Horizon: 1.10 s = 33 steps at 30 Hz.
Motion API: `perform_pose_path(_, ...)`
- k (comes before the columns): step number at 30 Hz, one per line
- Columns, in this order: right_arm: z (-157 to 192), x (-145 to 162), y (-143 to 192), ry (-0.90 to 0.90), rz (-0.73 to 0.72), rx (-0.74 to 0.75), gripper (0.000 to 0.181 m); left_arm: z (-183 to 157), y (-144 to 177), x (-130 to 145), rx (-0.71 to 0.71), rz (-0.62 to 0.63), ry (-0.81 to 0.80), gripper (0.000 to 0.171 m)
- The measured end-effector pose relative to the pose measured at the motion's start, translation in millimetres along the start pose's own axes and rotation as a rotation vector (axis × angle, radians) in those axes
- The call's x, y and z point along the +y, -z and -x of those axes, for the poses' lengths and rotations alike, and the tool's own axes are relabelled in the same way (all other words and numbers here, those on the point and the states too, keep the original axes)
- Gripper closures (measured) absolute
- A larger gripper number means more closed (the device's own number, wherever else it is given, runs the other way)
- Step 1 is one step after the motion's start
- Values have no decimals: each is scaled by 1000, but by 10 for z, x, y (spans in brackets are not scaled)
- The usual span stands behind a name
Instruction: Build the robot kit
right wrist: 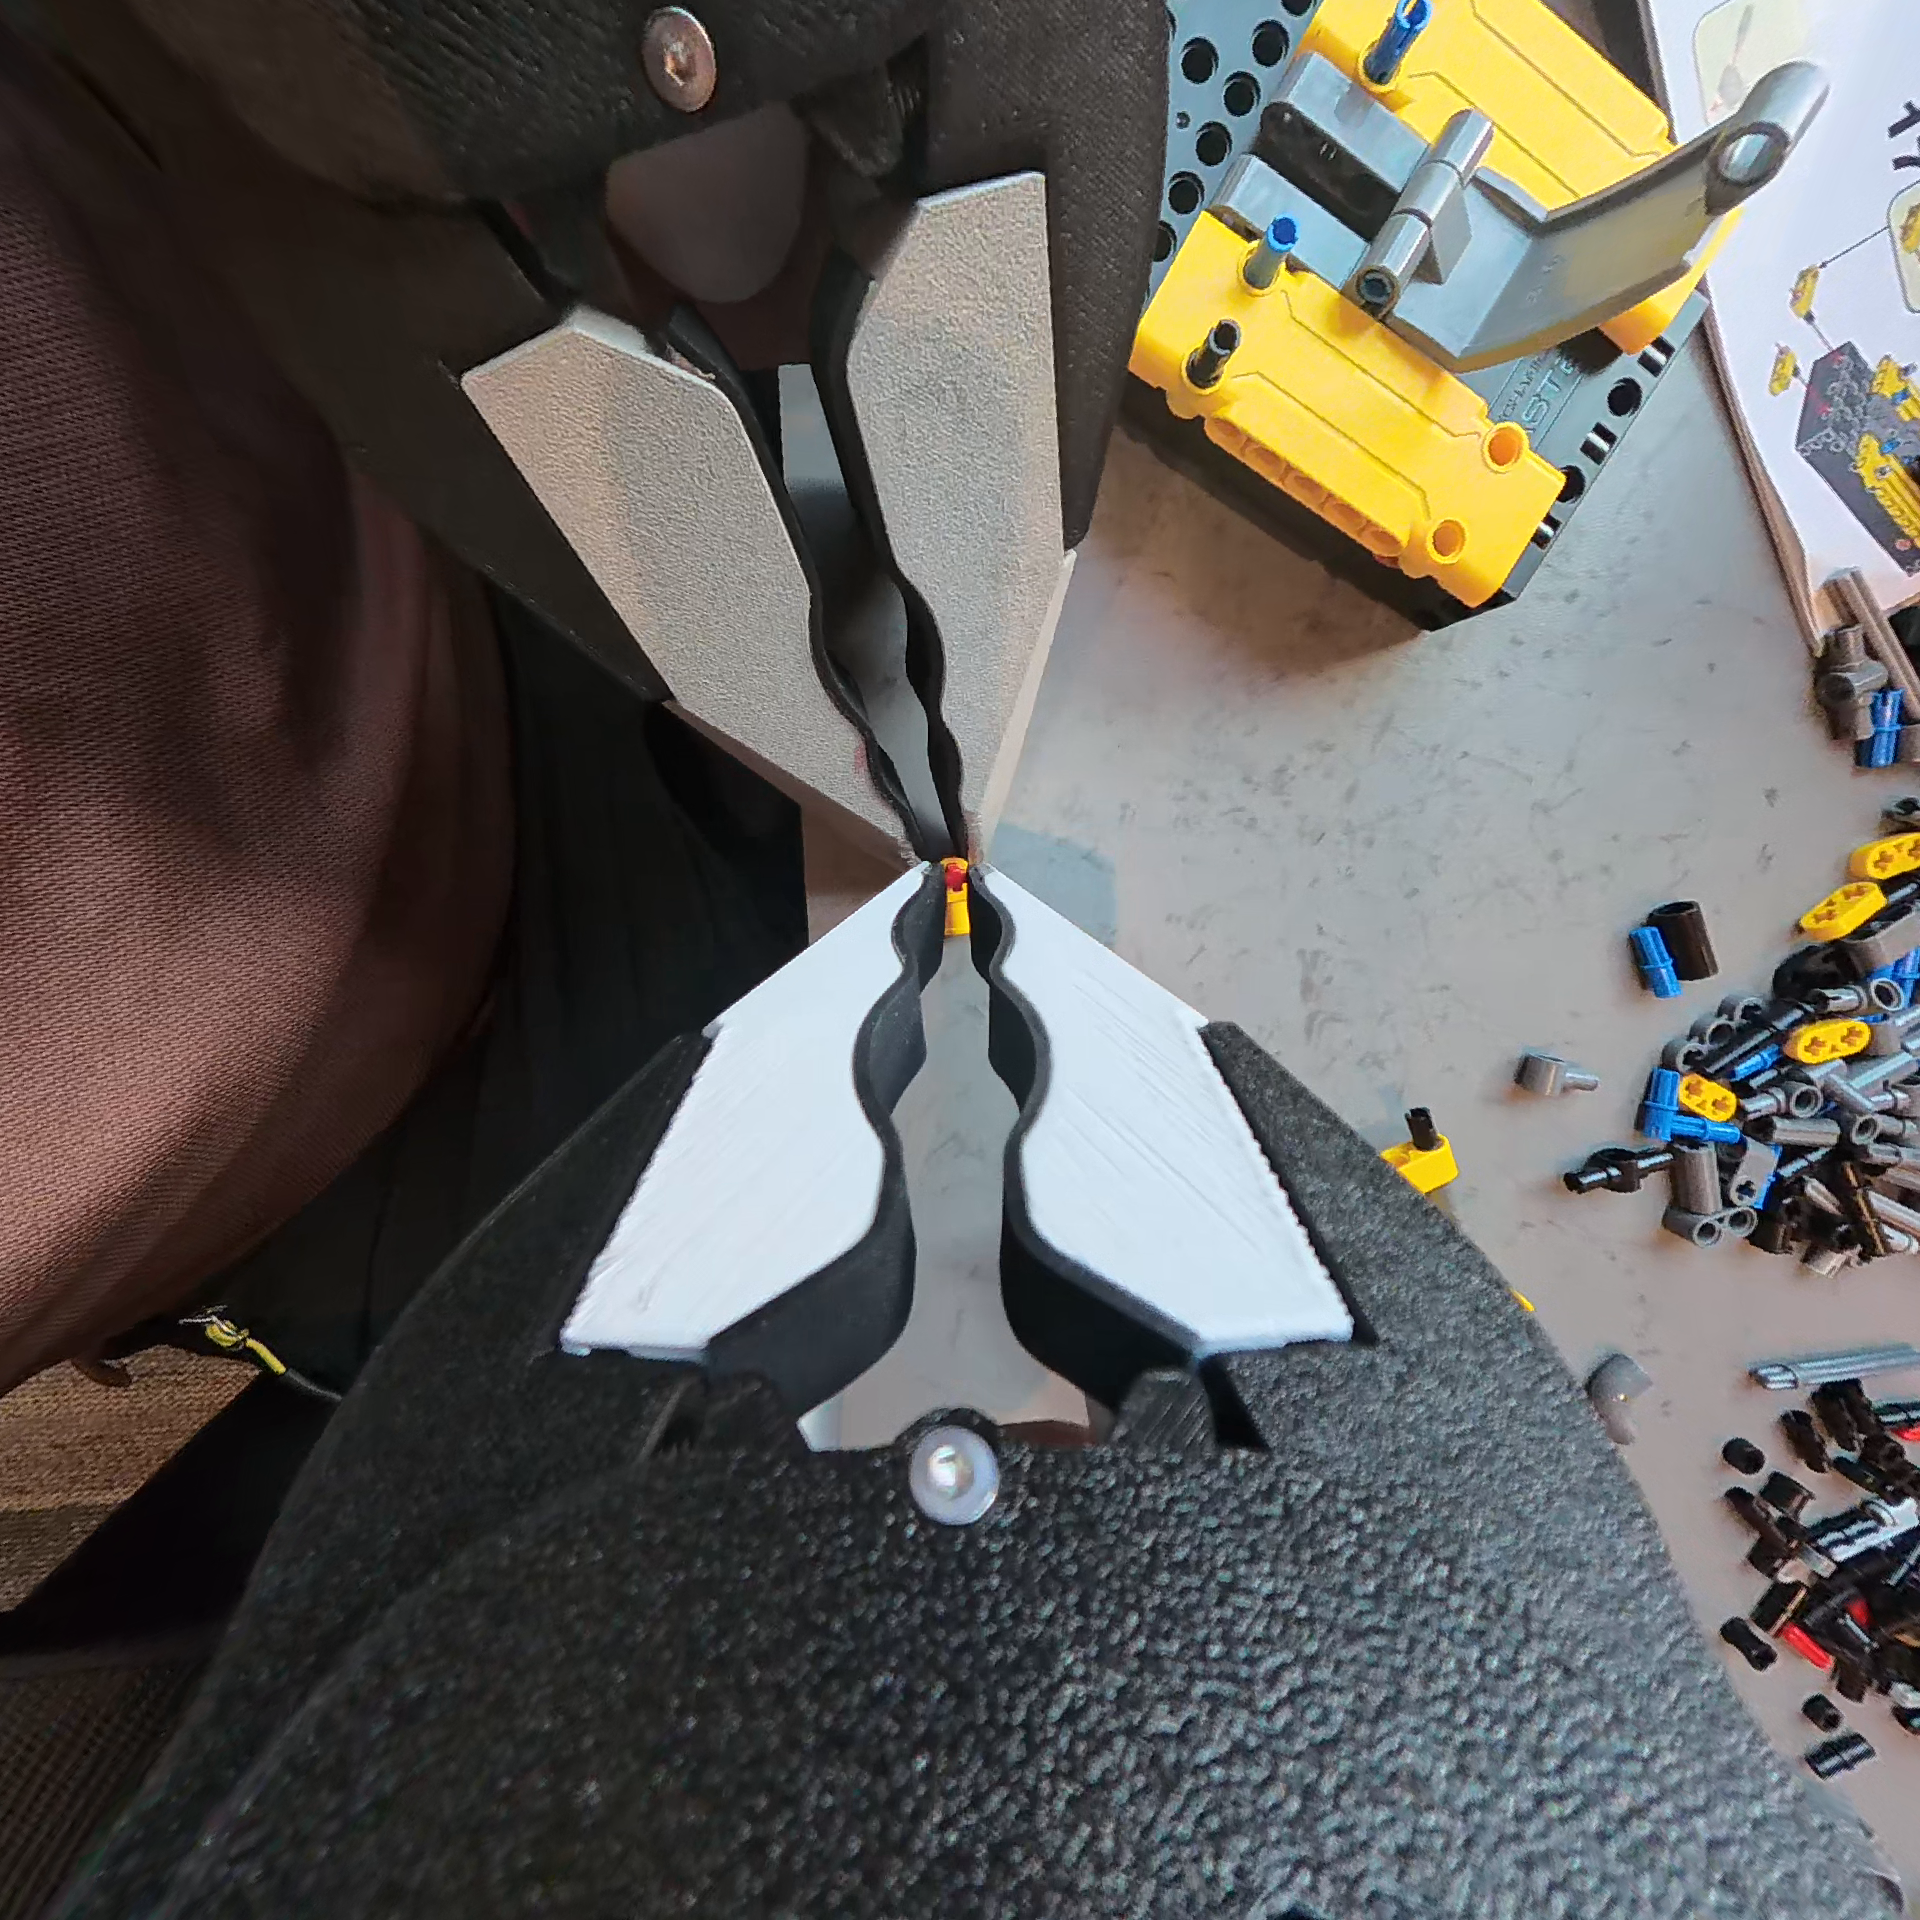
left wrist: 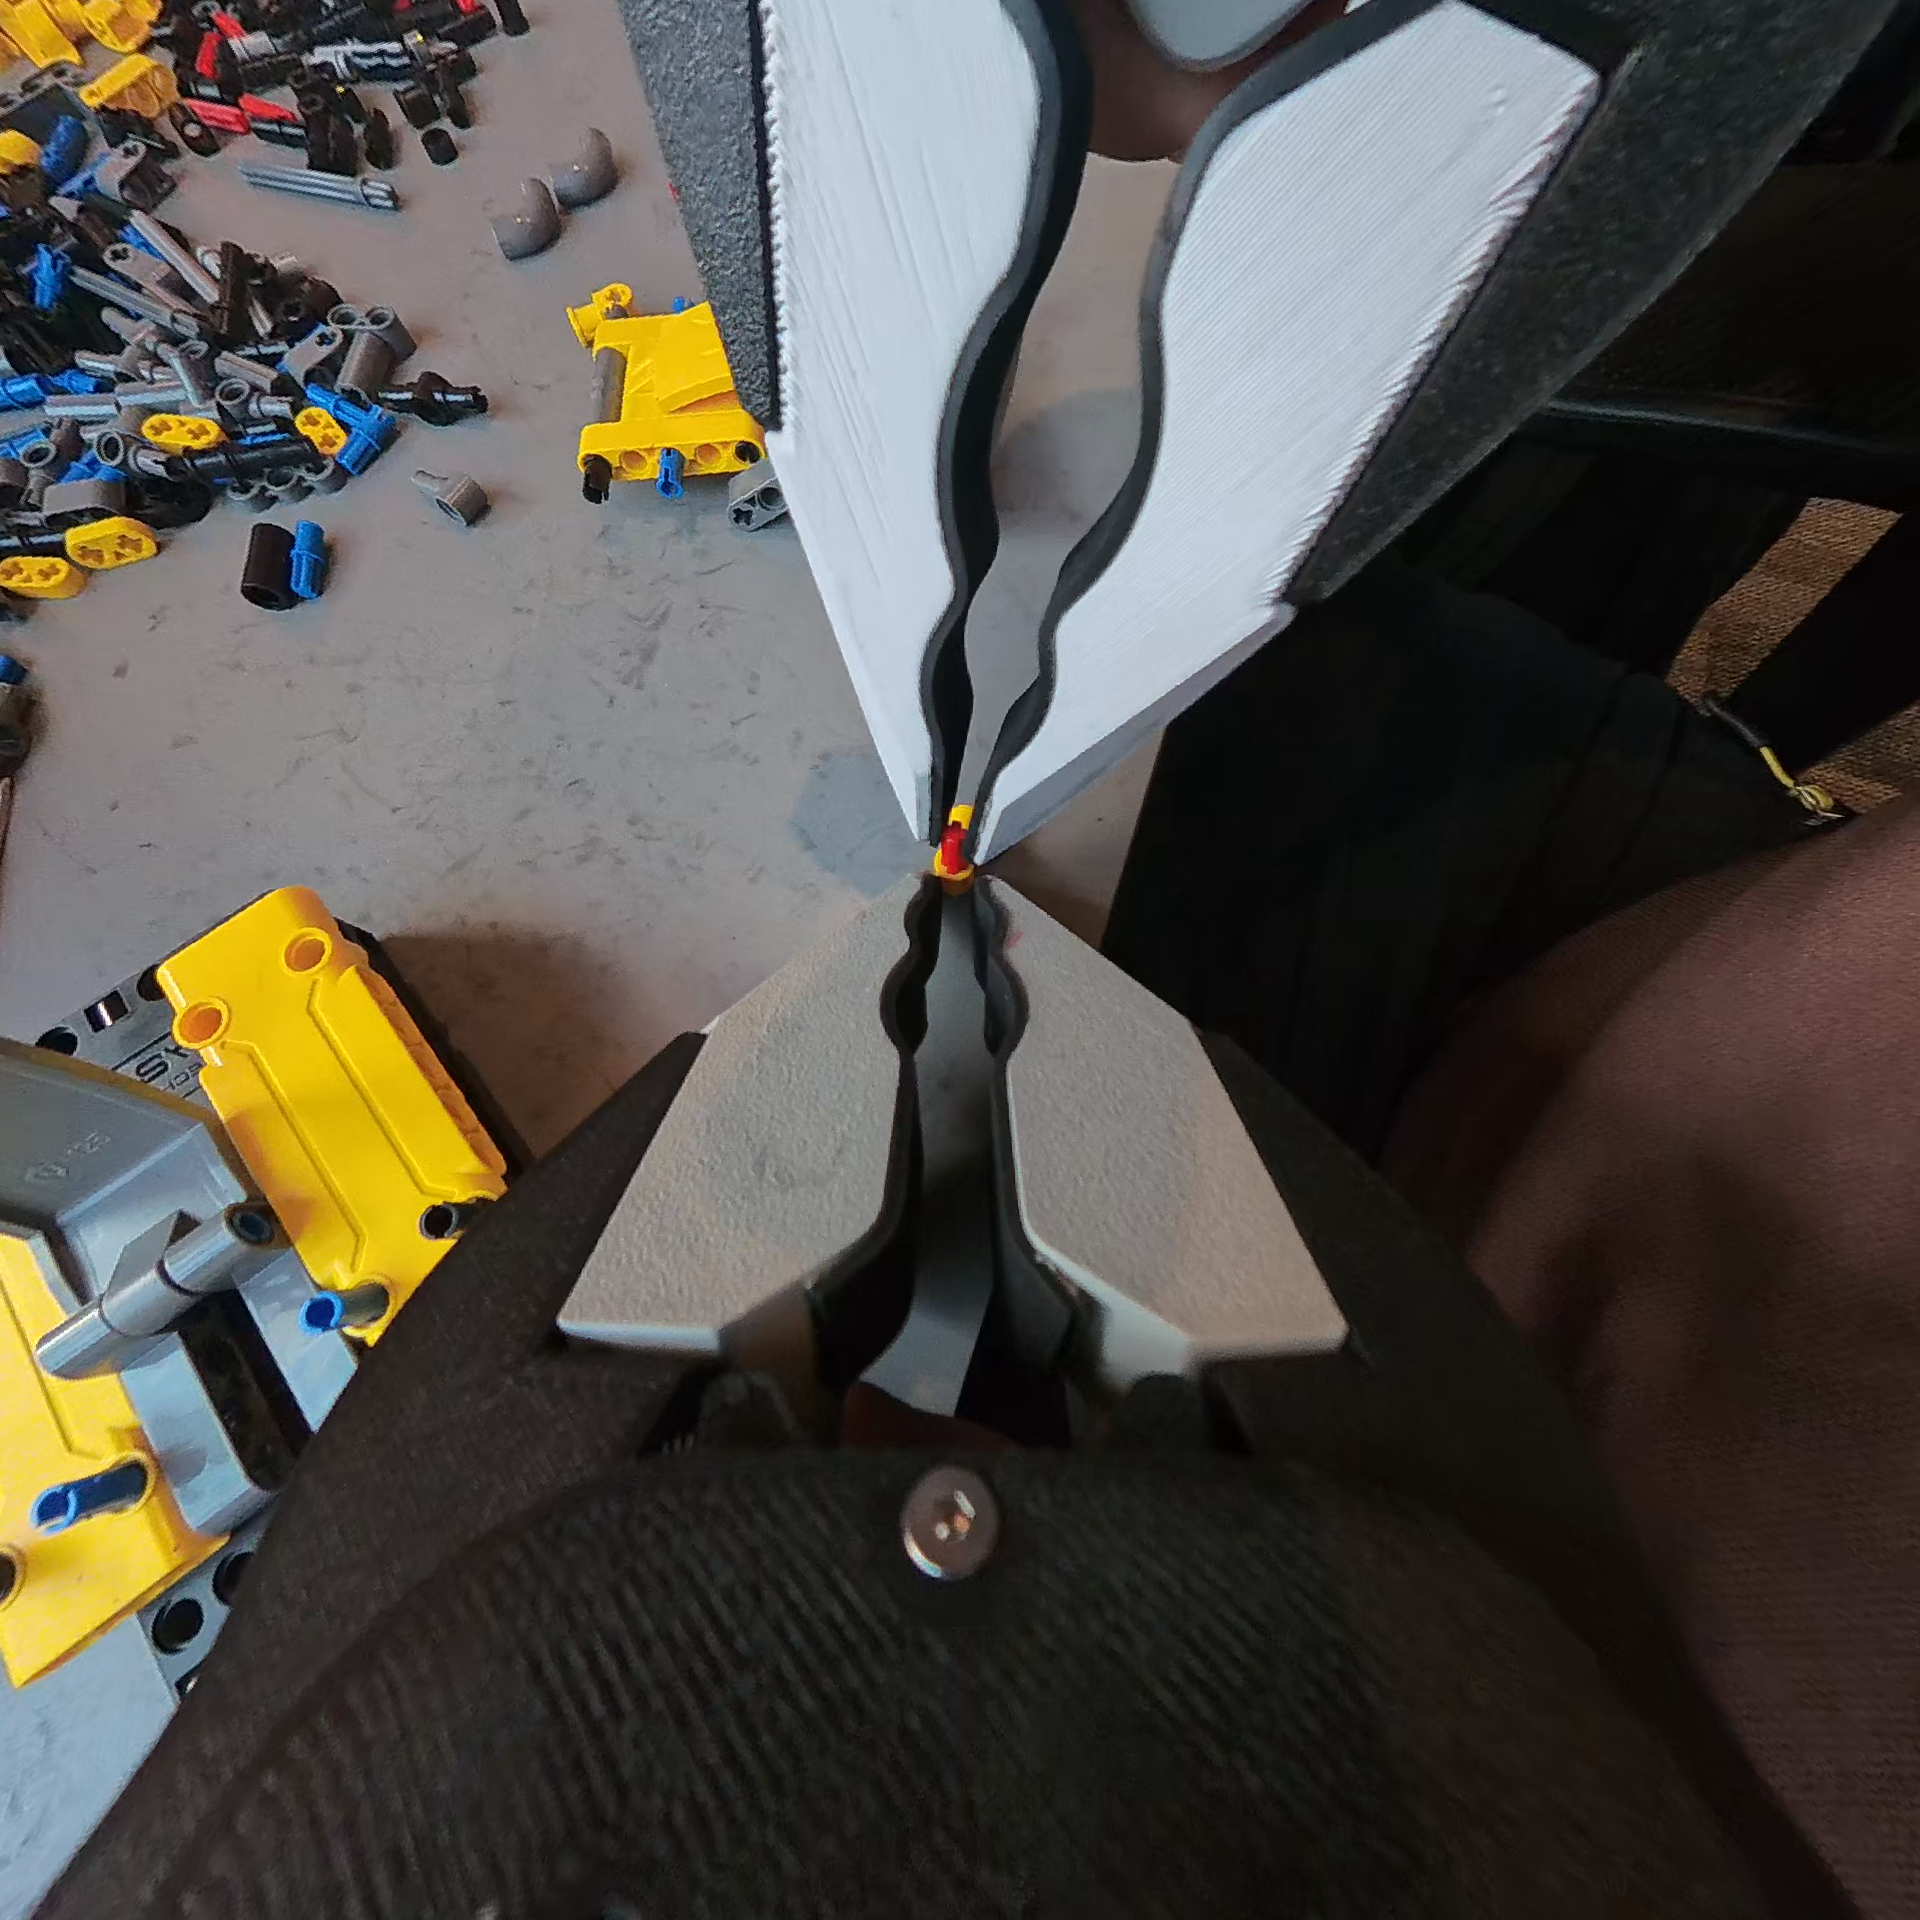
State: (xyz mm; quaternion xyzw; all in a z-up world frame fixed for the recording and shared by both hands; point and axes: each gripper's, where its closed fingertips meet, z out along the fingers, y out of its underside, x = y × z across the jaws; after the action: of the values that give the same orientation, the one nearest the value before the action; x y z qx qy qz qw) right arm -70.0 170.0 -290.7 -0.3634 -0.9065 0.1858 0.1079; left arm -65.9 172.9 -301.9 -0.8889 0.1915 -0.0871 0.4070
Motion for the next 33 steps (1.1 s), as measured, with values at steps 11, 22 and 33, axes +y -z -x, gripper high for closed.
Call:
perform_pose_path(11, 4, 21, -37, 9, 10, -10, 177, -1, 0, 1, -5, -1, -5, 168)
perform_pose_path(22, 2, 24, -59, -31, -39, 15, 177, -1, 1, 1, -8, -2, -7, 168)
perform_pose_path(33, -1, 22, -64, -90, -75, 26, 176, 7, 7, 2, -41, -10, -32, 168)
